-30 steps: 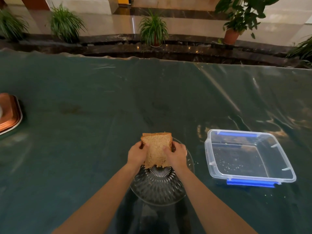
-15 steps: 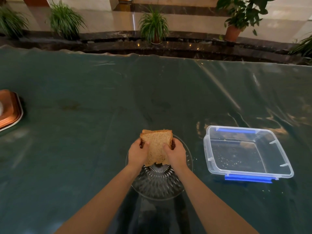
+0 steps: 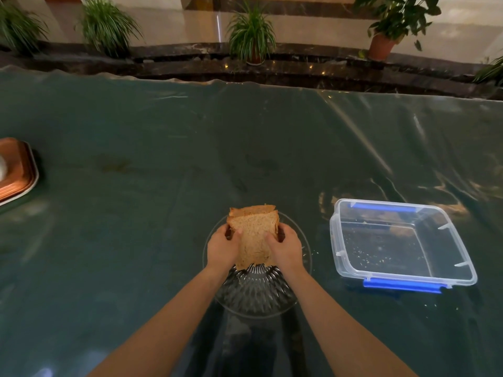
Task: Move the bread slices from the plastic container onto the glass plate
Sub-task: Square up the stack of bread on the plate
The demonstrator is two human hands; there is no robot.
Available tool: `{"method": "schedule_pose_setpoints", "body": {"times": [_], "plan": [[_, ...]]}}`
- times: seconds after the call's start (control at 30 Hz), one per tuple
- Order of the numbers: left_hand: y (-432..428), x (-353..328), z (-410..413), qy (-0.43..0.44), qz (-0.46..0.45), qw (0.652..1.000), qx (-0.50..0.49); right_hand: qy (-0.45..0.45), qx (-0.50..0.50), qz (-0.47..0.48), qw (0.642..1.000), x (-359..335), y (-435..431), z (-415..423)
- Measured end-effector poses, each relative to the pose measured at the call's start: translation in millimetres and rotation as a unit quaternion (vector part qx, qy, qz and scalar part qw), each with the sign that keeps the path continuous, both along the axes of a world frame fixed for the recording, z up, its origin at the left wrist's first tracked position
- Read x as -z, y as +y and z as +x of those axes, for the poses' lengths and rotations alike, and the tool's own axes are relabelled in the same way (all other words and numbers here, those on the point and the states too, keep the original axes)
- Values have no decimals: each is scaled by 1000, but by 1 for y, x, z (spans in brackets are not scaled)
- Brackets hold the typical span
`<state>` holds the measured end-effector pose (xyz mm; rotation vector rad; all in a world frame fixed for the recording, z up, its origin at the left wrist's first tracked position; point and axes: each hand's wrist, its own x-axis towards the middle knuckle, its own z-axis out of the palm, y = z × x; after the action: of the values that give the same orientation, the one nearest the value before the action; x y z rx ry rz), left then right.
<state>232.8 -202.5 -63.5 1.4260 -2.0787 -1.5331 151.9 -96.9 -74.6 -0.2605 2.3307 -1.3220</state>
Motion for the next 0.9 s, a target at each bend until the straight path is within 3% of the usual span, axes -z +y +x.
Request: {"method": "schedule_pose_setpoints", "body": {"times": [0.9], "plan": [[4, -3, -5, -46, 0, 999, -10, 2, 1, 12, 1000, -5, -3, -3]]}}
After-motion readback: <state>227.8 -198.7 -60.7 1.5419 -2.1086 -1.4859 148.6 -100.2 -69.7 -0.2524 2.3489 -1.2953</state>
